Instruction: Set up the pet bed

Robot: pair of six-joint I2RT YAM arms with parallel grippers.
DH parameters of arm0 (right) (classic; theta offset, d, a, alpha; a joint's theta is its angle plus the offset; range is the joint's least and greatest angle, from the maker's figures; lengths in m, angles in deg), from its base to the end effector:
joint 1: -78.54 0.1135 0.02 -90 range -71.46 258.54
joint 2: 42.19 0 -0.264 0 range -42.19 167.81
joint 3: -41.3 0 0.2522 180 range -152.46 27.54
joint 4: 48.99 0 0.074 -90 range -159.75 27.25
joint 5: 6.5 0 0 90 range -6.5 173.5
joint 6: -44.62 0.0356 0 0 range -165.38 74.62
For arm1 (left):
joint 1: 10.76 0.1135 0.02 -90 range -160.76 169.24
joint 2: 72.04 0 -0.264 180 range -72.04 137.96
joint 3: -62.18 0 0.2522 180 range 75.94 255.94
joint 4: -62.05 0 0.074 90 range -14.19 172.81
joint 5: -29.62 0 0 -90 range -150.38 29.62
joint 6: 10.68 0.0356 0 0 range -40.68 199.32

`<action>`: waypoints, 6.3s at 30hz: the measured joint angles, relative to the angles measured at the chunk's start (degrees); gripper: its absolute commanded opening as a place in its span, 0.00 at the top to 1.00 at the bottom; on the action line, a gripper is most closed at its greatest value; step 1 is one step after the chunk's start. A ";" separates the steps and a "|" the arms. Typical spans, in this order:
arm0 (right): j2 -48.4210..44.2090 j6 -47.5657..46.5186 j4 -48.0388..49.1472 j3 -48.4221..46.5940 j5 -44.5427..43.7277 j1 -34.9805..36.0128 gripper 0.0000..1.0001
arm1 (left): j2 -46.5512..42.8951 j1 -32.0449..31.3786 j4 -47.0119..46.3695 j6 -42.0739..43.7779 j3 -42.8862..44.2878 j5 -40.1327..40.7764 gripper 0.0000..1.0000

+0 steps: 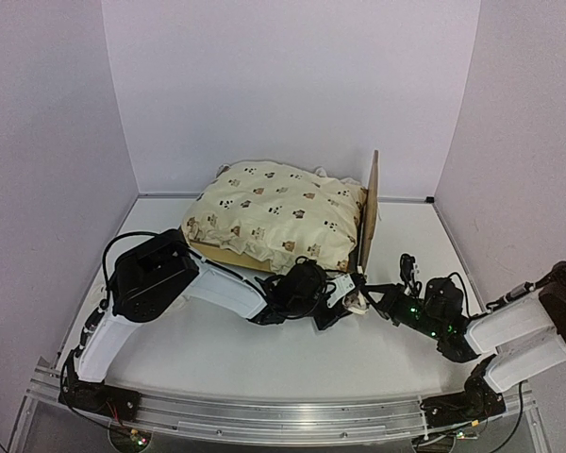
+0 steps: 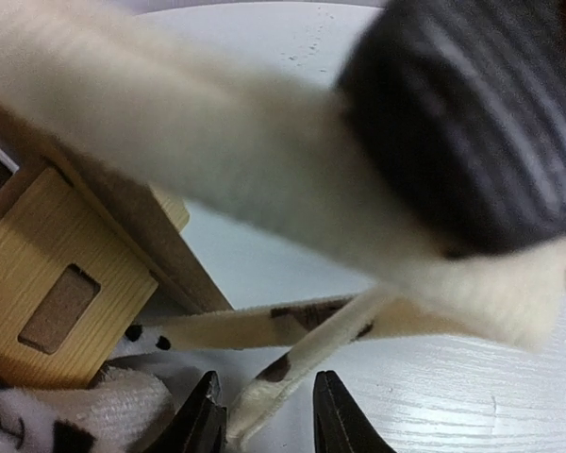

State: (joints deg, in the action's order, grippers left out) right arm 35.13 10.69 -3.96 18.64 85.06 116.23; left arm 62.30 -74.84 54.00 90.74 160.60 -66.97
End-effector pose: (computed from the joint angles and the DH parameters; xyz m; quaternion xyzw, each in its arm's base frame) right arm 0.1703 0.1328 0.1470 0.1133 0.7555 0.4781 0.4334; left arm 0.2173 -0.4564 0.1032 0.5470 0.6580 -0.2726 0.4399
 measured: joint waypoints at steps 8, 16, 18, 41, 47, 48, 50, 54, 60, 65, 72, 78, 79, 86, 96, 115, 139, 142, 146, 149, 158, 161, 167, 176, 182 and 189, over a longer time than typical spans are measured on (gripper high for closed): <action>-0.19 0.00 -0.30 0.00 -0.06 0.00 1.00 | 0.00 -0.06 -2.08 -1.17 -0.80 -1.31 1.00; -2.28 -0.45 -1.27 0.00 -1.11 0.00 1.00 | -1.68 -0.11 -2.13 -3.08 -6.04 -1.00 1.00; -3.17 -0.86 -1.78 0.00 -2.10 0.00 1.00 | -3.28 -0.11 -1.30 -4.00 -7.86 -0.44 1.00; -16.52 -9.02 -12.17 0.43 -18.81 -0.84 1.00 | -24.19 0.80 17.50 -14.38 -20.08 18.52 1.00; -18.64 -10.17 -15.63 0.53 -20.51 -1.14 1.00 | -28.09 4.51 22.43 -17.95 -21.60 21.93 1.00; -18.90 -10.34 -16.13 0.58 -20.69 -1.15 1.00 | -28.58 5.08 23.00 -18.46 -21.95 22.30 1.00; -19.48 -10.79 -17.27 0.61 -20.96 -1.18 1.00 | -29.74 6.32 24.13 -19.63 -22.87 22.90 1.00; -20.34 -11.38 -19.08 0.63 -21.11 -1.18 1.00 | -31.79 8.02 25.61 -21.73 -24.28 23.19 1.00; -20.50 -12.63 -21.14 0.63 -21.48 -1.18 1.00 | -33.76 9.57 26.68 -24.09 -25.13 23.42 1.00; -20.41 -15.33 -22.76 0.43 -22.57 -1.89 1.00 | -34.27 10.43 27.99 -25.82 -25.13 23.52 1.00; -17.57 -16.92 -23.83 -1.96 -20.69 -5.07 1.00 | -34.91 13.19 27.91 -27.66 -25.31 21.92 1.00; -16.27 -16.94 -24.01 -2.25 -18.03 -6.79 1.00 | -35.26 16.44 27.79 -28.86 -25.55 19.25 1.00; -16.23 -16.94 -24.08 -2.35 -17.66 -7.07 1.00 | -35.26 16.91 27.79 -29.23 -25.55 18.72 1.00; -14.98 -17.06 -24.37 -3.09 -14.98 -8.19 1.00 | -35.25 18.81 27.68 -32.12 -26.06 16.51 1.00; -13.79 -21.35 -28.87 -7.65 -13.88 -11.24 0.55 | -35.80 21.99 30.67 -34.06 -27.73 20.08 0.75; -10.07 -31.82 -58.14 -36.83 -14.01 -12.04 0.24 | -42.16 8.15 41.34 -31.08 -16.73 27.77 0.27; -31.81 -32.68 -77.92 -33.13 -18.92 -12.04 0.22 | -1.77 -0.74 33.83 -14.21 33.89 12.97 0.45; -31.80 -32.70 -78.35 -33.07 -18.96 -12.04 0.22 | 0.47 -0.74 33.20 -13.22 35.42 14.64 0.61; -31.80 -32.72 -78.61 -33.07 -19.17 -12.04 0.22 | 1.49 -0.69 32.30 -13.15 35.75 17.12 0.81; -31.80 -32.72 -78.65 -33.07 -19.28 -12.04 0.22 | 1.48 -0.84 31.98 -14.77 35.32 20.55 0.87; -31.28 -32.64 -78.78 -33.07 -19.15 -12.04 0.22 | -0.17 -0.95 27.66 -16.94 31.06 20.74 0.87; -31.51 -32.44 -79.07 -33.07 -19.15 -12.04 0.22 | -0.10 -1.41 27.83 -17.98 31.35 20.88 0.87; -34.89 -31.98 -80.99 -33.07 -19.87 -12.04 0.22 | 5.29 -2.83 30.57 -21.61 40.27 24.13 0.89; -42.31 -31.39 -86.90 -33.07 -23.50 -12.04 0.22 | 11.34 -6.28 25.66 -24.92 46.56 29.64 0.91; -44.52 -31.21 -89.36 -33.09 -24.89 -12.04 0.22 | 13.07 -9.61 19.56 -22.91 46.56 29.76 0.69; -43.25 -31.19 -90.75 -33.78 -24.64 -12.04 0.19 | 12.76 -15.53 14.26 -15.89 44.26 24.91 0.23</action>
State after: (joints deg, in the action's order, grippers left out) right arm -8.12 -20.50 -94.71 -15.14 60.42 104.19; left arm 75.06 -90.37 68.26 74.86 204.86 -42.06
